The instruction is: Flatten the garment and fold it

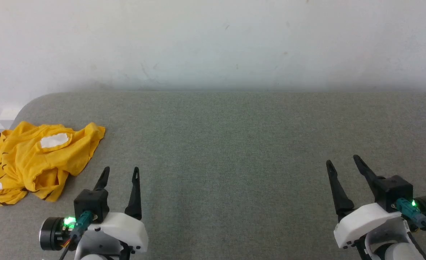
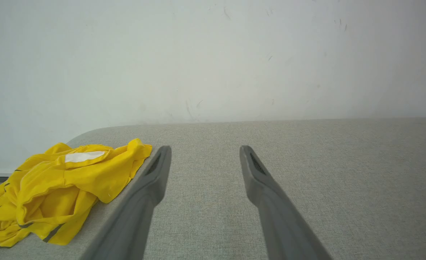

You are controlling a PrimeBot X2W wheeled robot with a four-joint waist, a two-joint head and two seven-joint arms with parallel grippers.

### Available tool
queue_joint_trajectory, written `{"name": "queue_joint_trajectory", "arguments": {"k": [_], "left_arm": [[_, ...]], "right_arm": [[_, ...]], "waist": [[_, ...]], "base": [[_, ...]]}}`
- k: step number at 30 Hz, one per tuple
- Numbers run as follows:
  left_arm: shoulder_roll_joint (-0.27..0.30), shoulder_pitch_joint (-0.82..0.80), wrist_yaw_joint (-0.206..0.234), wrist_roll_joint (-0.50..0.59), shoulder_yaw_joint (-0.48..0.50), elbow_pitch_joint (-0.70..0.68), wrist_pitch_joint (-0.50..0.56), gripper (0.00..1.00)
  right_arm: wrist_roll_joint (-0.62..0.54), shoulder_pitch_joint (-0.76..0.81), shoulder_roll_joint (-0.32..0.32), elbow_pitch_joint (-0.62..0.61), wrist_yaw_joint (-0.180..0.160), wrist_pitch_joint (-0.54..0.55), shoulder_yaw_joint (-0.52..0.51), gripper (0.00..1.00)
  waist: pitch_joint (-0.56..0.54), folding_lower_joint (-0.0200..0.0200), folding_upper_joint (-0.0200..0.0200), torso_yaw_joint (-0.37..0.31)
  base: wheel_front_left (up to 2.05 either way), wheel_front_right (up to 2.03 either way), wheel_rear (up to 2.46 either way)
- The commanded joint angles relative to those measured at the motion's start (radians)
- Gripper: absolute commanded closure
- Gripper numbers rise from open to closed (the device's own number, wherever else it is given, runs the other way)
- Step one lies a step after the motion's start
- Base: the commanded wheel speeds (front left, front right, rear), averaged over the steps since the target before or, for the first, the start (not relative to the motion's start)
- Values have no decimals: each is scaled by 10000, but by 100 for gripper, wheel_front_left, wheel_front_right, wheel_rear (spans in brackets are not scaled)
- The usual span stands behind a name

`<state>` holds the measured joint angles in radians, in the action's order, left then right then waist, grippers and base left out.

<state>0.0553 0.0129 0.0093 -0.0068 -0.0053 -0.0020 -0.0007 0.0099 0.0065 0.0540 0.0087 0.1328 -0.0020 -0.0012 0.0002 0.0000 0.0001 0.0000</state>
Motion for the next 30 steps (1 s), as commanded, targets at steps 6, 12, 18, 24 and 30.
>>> {"name": "queue_joint_trajectory", "arguments": {"k": [6, 12, 18, 24, 30], "left_arm": [[-4, 81, -27, -14, -4, -45, -207, 0], [-6, 128, -37, -28, 1, -72, -332, 0], [-8, 166, -49, -40, 25, -98, -458, 0], [-11, 198, -45, -59, 41, -130, -583, 0], [-13, 230, -37, -81, 27, -153, -688, 0]], "right_arm": [[179, 55, -3, 51, -2, -199, -163, 0], [276, 84, -5, 114, -3, -324, -276, 0], [352, 103, -7, 222, -4, -449, -369, 0], [438, 90, -8, 271, -5, -574, -446, 0], [484, 94, -10, 285, -6, -678, -487, 0]], "waist": [[14, 0, -1, -1], [27, 0, -1, 6], [45, 0, -1, 50], [68, 0, -1, 165], [87, 0, -1, 347]], "base": [[0, 0, 0], [0, 0, 0], [0, 0, 0], [0, 0, 0], [0, 0, 0]]}}
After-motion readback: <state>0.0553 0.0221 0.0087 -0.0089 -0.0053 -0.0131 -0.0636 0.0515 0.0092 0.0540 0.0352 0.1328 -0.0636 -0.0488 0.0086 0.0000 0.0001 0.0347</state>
